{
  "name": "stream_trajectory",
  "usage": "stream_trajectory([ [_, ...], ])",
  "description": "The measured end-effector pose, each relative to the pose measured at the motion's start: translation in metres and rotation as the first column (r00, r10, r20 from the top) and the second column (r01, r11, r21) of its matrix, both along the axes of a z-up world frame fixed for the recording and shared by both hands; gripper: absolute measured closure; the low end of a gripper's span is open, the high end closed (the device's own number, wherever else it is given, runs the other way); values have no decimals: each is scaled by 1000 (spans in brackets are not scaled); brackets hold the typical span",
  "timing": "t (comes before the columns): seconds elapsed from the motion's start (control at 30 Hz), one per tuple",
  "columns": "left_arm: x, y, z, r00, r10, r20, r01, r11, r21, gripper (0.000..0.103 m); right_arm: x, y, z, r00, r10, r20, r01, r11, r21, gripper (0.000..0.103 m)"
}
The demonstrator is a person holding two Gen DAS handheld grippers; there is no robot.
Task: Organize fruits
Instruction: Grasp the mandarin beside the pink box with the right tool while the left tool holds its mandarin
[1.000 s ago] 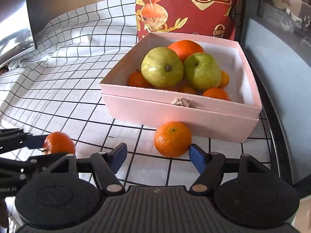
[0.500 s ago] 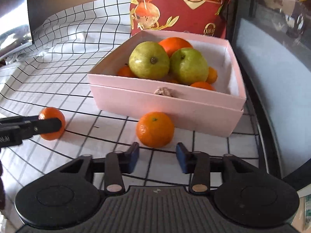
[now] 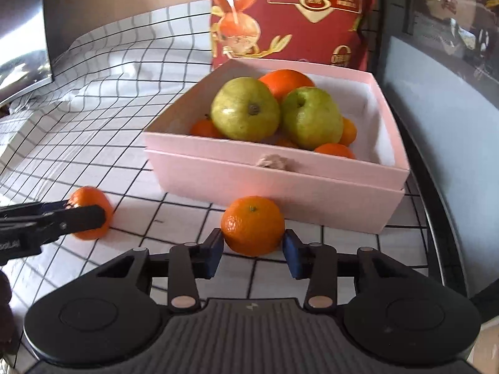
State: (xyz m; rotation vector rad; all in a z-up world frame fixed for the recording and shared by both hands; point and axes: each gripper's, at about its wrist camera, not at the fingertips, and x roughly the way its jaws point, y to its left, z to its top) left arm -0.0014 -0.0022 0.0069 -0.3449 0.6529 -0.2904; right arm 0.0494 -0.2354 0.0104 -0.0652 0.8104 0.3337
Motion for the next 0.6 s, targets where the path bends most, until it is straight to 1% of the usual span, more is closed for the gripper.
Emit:
stream_trajectory([
  [0.2,0,1,0,1000,-3,-3,3,1000,-2,49,-16,8,5,996,89,-21,-88,996,28,62],
  [0.37,1,2,-1,1000,-7,-5,6,1000,-6,49,-32,15,9,982,181,-51,-177,982,71,62],
  [0.43,0,2,-1,1000,-6,-5,6,1000,-7,49,-36,17,7,978,200,-58,-196,978,68,62],
  [0.53,0,2,-1,1000,-5,-5,5,1000,-9,49,-41,17,5,977,211,-41,-209,977,45,62],
  [0.57,0,2,-1,1000,-4,-6,4,1000,-9,49,-42,16,5,977,211,-38,-210,977,40,60],
  [0.6,0,3,-1,1000,-4,-7,4,1000,-11,49,-43,16,5,977,210,-37,-209,977,36,54],
])
